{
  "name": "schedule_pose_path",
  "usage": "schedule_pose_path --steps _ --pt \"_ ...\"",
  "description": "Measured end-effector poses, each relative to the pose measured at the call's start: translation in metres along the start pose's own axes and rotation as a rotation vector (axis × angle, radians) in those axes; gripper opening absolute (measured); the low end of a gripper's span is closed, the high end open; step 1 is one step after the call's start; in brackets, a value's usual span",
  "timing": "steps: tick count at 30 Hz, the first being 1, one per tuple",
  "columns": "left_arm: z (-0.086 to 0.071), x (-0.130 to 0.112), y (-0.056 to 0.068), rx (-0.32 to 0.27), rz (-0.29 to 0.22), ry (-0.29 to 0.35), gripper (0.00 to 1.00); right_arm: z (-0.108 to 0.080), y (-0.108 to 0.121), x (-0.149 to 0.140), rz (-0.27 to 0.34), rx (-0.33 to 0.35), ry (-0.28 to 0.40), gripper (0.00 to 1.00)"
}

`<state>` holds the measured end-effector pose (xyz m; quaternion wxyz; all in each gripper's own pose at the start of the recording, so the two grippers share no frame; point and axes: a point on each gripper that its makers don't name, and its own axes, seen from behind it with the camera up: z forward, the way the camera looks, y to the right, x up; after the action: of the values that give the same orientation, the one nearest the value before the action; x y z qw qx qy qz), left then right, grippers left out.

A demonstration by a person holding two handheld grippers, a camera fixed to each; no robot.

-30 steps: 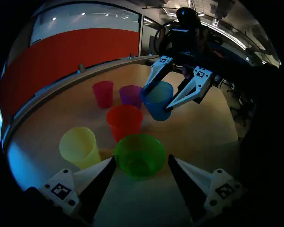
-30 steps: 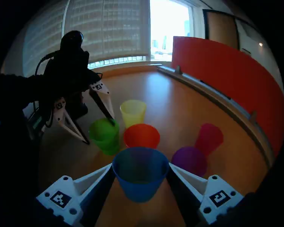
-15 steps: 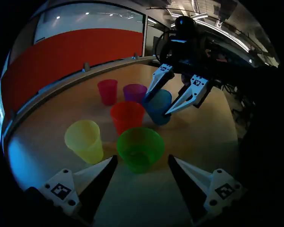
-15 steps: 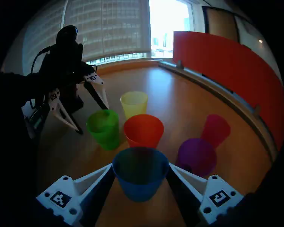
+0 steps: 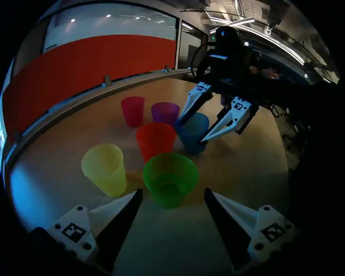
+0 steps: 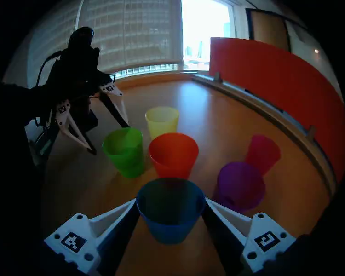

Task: Pour water

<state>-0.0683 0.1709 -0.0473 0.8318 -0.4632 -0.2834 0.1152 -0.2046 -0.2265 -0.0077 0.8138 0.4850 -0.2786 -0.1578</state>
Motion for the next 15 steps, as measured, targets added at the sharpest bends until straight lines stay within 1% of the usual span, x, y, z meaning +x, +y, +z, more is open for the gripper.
schedule_pose_path --steps 5,9,15 --pt "-0.002 0.001 0.000 0.001 -0.001 0.001 0.99 -0.004 0.000 -0.003 0.000 -0.004 -0.008 0.92" --pt "-0.002 0.000 0.001 0.001 -0.004 0.001 0.99 -0.006 0.002 -0.006 0.014 -0.016 -0.013 0.92" --pt "0.000 -0.001 0.003 -0.001 -0.003 -0.004 0.99 -0.010 0.001 -0.012 0.031 -0.013 -0.022 0.93"
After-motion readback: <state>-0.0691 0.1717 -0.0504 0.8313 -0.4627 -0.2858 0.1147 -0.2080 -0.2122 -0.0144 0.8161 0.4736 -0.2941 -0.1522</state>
